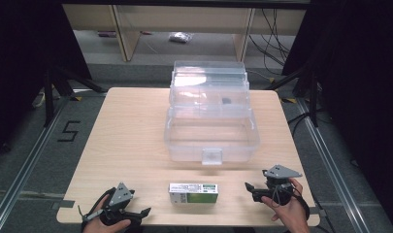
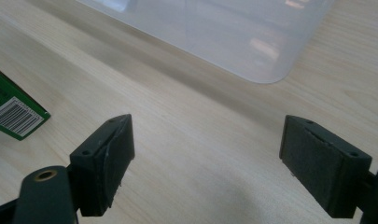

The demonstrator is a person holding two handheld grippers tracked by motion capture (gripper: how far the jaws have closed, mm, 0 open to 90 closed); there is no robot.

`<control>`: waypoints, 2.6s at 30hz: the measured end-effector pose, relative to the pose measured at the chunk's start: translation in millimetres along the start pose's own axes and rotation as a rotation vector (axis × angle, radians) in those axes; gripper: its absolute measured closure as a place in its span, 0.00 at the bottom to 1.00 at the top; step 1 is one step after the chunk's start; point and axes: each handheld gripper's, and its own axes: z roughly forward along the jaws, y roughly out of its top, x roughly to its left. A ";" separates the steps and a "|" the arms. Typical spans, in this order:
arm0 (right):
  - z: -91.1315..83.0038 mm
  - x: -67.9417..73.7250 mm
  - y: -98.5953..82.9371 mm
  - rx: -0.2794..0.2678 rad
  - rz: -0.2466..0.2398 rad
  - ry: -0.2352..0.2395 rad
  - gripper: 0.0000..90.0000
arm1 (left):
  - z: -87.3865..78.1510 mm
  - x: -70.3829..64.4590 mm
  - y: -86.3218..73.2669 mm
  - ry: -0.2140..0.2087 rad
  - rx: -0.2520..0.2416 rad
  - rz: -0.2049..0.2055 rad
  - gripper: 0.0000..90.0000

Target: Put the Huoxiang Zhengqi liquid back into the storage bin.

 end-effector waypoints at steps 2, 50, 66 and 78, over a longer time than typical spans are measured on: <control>0.0 0.0 0.5 0.004 -0.005 -0.003 0.22 | -1.0 1.7 0.0 -0.007 0.018 0.019 0.17; -22.2 32.9 67.4 0.062 -0.208 0.131 0.17 | 0.1 2.2 -0.1 -0.006 0.024 0.008 0.17; -22.4 74.8 92.3 0.069 -0.397 0.214 0.18 | 1.0 0.8 -0.3 -0.006 0.008 -0.010 0.17; -6.1 111.4 111.6 0.175 -0.554 0.279 0.19 | 1.1 1.3 -0.5 -0.005 0.008 -0.006 0.17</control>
